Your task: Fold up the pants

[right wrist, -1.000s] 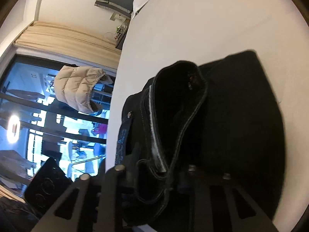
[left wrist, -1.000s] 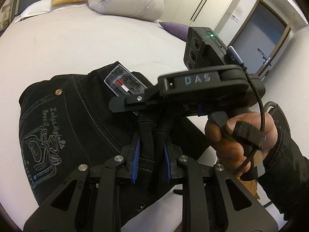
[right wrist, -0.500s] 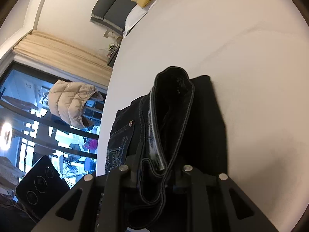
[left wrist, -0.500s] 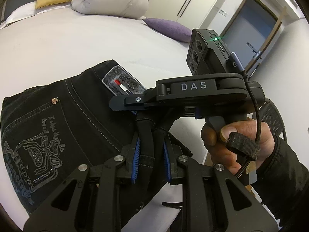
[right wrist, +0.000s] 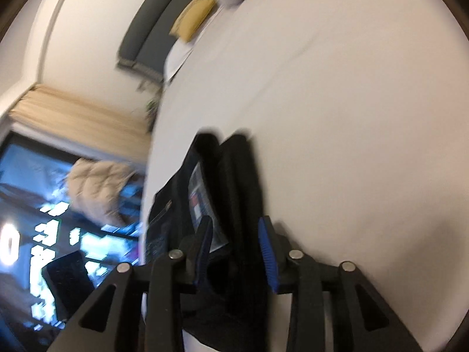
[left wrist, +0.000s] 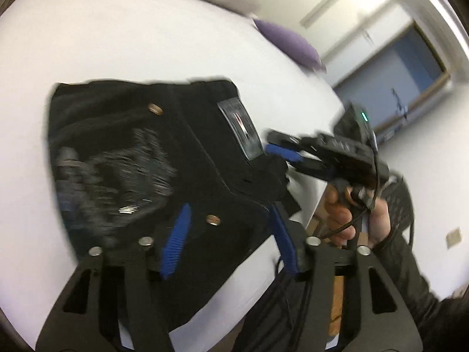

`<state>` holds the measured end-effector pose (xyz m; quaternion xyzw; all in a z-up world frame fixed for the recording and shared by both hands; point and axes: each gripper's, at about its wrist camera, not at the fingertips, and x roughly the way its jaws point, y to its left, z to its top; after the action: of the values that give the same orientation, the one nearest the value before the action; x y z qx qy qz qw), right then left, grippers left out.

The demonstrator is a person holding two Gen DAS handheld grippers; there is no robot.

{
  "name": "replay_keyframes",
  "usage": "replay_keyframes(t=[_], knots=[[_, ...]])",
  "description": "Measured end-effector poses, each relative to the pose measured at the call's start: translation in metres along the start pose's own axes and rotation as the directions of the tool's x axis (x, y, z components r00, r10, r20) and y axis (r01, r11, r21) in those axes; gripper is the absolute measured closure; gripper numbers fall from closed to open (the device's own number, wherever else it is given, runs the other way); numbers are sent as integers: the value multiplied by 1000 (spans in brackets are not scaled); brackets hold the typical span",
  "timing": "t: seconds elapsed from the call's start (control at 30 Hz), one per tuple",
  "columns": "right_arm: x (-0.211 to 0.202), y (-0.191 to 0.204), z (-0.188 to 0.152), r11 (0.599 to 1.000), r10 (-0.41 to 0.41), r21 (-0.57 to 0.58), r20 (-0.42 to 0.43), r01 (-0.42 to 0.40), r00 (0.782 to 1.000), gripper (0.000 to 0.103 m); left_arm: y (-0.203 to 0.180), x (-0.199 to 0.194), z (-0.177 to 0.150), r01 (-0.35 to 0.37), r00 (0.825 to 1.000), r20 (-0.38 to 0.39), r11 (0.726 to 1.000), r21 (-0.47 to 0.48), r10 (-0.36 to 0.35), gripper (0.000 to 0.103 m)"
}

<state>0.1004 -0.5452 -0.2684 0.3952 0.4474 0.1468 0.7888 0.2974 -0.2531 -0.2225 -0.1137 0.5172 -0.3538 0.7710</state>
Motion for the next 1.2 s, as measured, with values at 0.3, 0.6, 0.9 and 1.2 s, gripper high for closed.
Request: replay_keyframes(t=[0.3, 0.6, 0.9, 1.2], knots=[[32, 69, -43, 895, -328, -341, -72, 286, 942, 67, 35, 26, 19, -190, 980, -52, 982, 24, 191, 45], [21, 80, -61, 847, -412, -389, -51, 362, 910, 59, 40, 46, 19, -262, 960, -88, 963, 61, 267, 45], [-12, 73, -14, 887, -377, -279, 22, 368, 926, 35, 48, 12, 21, -240, 969, -63, 971, 6, 240, 44], [55, 40, 31, 942, -293, -215, -148, 259, 944, 35, 131, -24, 1, -236, 972, -73, 935, -267, 224, 32]])
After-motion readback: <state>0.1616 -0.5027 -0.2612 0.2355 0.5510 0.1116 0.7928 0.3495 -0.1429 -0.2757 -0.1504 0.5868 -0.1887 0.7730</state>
